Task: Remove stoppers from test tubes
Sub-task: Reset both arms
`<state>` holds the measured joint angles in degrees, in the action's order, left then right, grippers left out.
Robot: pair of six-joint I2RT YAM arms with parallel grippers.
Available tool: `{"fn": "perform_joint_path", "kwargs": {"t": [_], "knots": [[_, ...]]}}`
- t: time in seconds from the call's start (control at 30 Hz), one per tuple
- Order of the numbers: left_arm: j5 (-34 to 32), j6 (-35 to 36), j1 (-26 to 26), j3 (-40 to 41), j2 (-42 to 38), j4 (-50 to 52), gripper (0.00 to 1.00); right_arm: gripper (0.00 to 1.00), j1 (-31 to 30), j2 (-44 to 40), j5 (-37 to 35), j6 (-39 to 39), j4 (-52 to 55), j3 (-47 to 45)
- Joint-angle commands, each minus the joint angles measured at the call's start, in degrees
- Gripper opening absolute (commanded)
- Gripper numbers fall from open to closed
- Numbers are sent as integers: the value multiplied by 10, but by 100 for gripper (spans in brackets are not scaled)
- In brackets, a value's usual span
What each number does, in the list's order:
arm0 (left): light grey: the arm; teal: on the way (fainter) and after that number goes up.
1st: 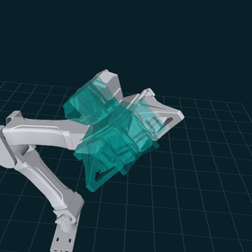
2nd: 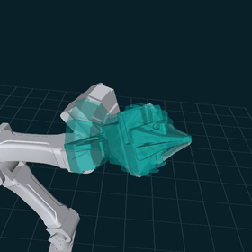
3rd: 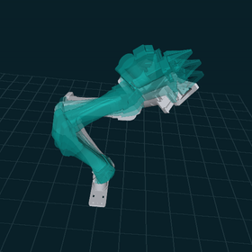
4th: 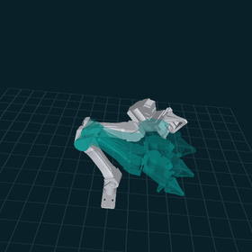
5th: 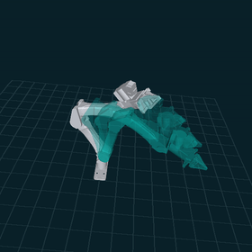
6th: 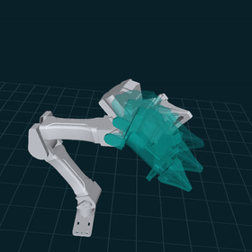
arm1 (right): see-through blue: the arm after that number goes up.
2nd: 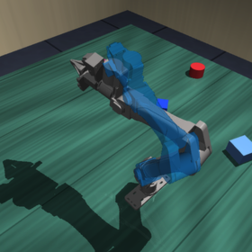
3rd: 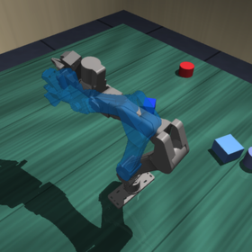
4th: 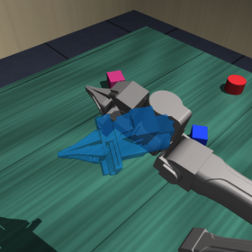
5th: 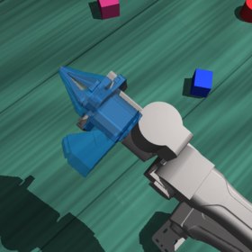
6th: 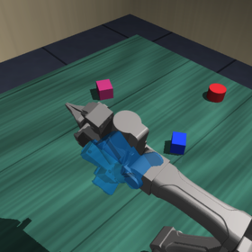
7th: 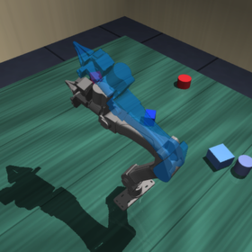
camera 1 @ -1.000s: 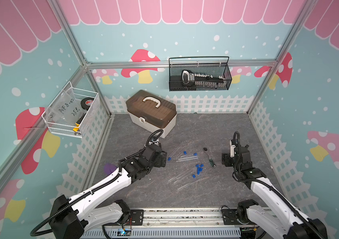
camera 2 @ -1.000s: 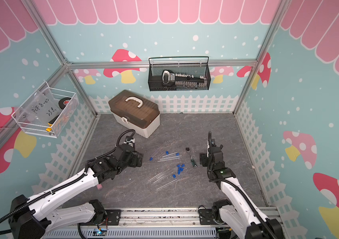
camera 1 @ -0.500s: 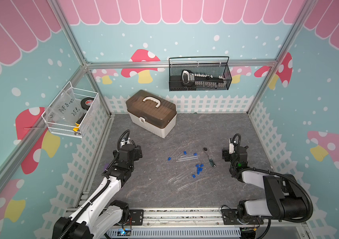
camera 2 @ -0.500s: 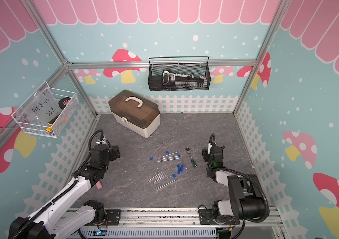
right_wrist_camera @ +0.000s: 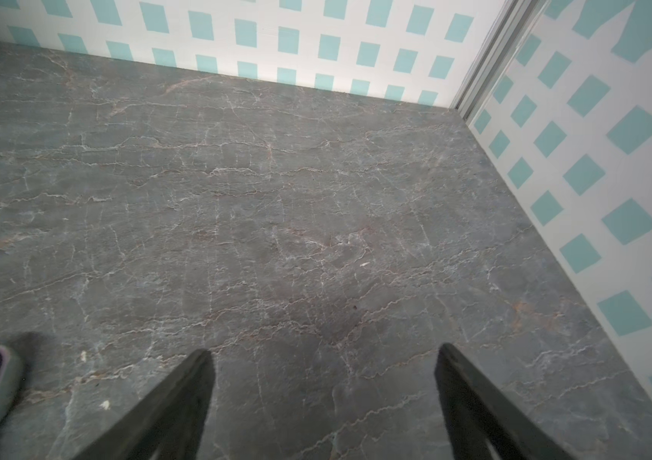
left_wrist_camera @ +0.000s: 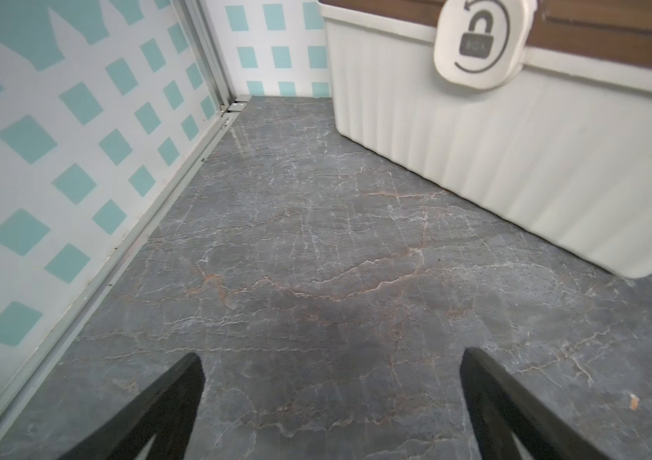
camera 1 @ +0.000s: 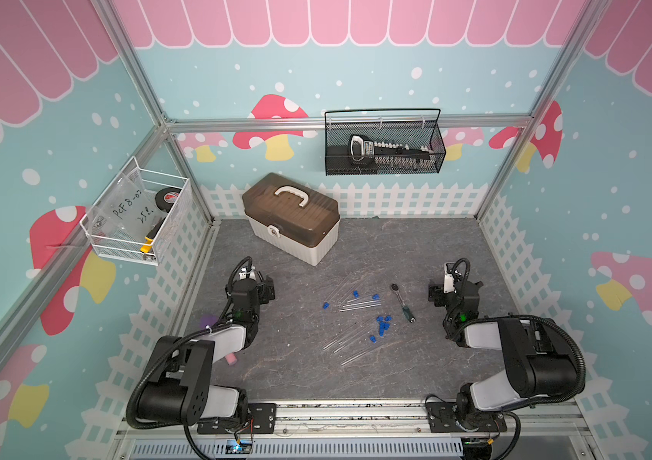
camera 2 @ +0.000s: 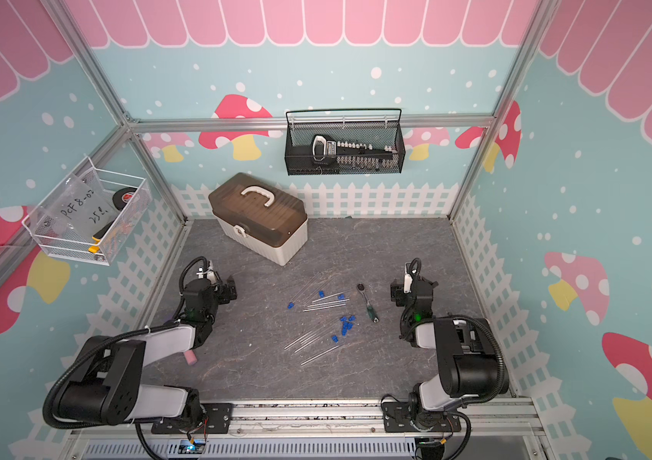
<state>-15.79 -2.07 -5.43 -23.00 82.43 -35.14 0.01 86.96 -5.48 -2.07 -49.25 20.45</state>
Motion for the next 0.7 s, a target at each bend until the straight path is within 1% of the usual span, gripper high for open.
{"fn": "perform_joint_path", "kwargs": {"t": [0.0,0.07,0.1,0.27,0.67], "knots": [[54,1,26,-12,46,-111,99,99,2,-1,10,2,-10,9],[62,-14,43,0,58,-145,99,99,2,-2,9,3,-14,6],[62,-14,42,-2,55,-134,99,99,2,-2,7,2,-20,5],[57,-10,40,3,56,-149,99,99,2,0,7,2,-26,3],[57,-10,39,3,55,-148,99,99,0,9,4,3,-21,12]]}}
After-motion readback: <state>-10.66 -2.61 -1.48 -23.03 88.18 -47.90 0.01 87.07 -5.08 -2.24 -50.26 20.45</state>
